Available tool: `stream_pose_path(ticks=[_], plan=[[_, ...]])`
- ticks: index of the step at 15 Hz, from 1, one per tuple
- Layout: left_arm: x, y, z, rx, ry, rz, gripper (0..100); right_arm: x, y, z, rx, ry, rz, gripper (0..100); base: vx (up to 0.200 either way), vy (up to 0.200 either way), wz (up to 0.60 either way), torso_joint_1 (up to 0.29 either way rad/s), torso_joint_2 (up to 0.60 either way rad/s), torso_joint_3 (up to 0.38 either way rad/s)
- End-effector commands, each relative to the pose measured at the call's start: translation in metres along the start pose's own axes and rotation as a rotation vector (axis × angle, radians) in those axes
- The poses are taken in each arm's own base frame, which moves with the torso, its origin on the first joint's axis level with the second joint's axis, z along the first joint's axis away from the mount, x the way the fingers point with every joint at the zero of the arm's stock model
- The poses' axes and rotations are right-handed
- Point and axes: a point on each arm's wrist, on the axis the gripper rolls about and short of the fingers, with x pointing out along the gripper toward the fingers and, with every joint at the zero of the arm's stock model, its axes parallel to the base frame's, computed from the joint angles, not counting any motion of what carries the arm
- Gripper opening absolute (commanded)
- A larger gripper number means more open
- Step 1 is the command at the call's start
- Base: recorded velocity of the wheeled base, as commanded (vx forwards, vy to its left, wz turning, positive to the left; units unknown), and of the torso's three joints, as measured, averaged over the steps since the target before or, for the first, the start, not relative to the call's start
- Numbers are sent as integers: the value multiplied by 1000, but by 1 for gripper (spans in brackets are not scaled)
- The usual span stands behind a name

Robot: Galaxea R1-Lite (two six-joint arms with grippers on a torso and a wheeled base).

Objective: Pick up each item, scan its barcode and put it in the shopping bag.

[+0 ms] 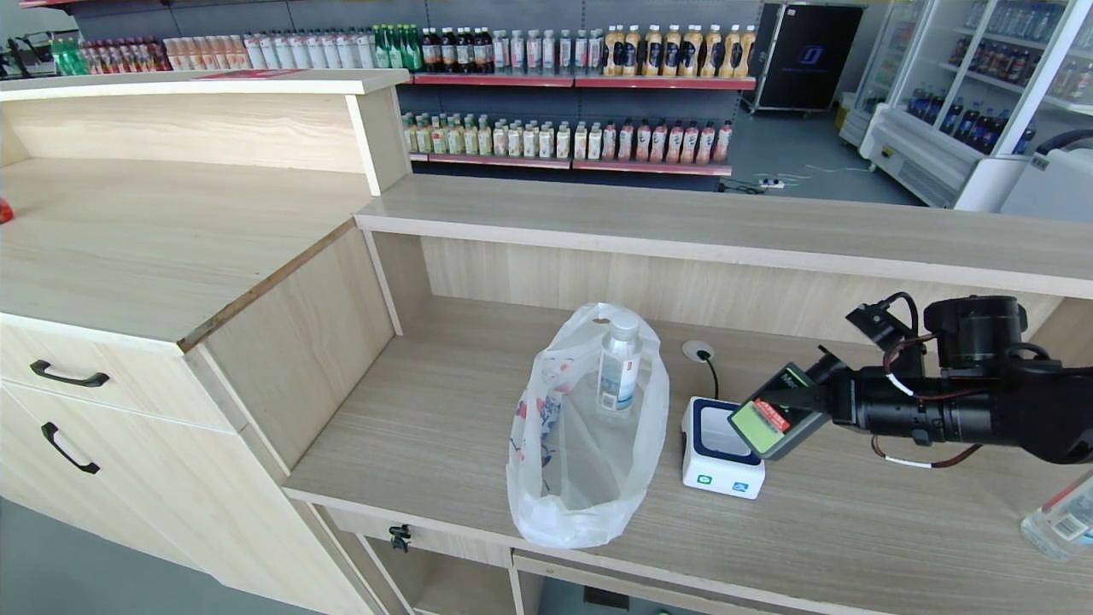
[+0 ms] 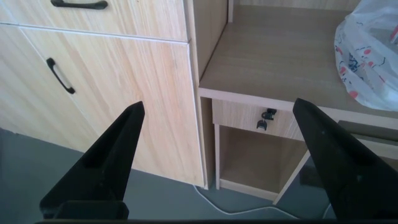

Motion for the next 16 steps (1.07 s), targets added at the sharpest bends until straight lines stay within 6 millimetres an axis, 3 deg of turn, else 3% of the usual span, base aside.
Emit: stream_pose_path(ticks=[1, 9, 10, 12, 14, 16], plan=[[0, 0, 0, -1, 0, 1, 100, 2, -1, -1, 3, 5, 3, 0, 0, 0, 0, 0, 0, 0], [0, 0, 0, 1, 0, 1, 100, -1, 3, 3, -30, -25, 13, 0, 0, 0, 0, 0, 0, 0], [0, 0, 0, -1, 0, 1, 100, -10, 13, 8, -59, -52, 17, 0, 0, 0, 0, 0, 0, 0], [0, 0, 0, -1, 0, 1, 100, -70, 68, 16, -326, -202, -8, 0, 0, 0, 0, 0, 0, 0], [0, 0, 0, 1, 0, 1, 100, -111, 97, 9, -495, -314, -269, 0, 0, 0, 0, 0, 0, 0], [0, 0, 0, -1, 0, 1, 100, -120, 109, 1, -488, -319, -590, 0, 0, 0, 0, 0, 0, 0]])
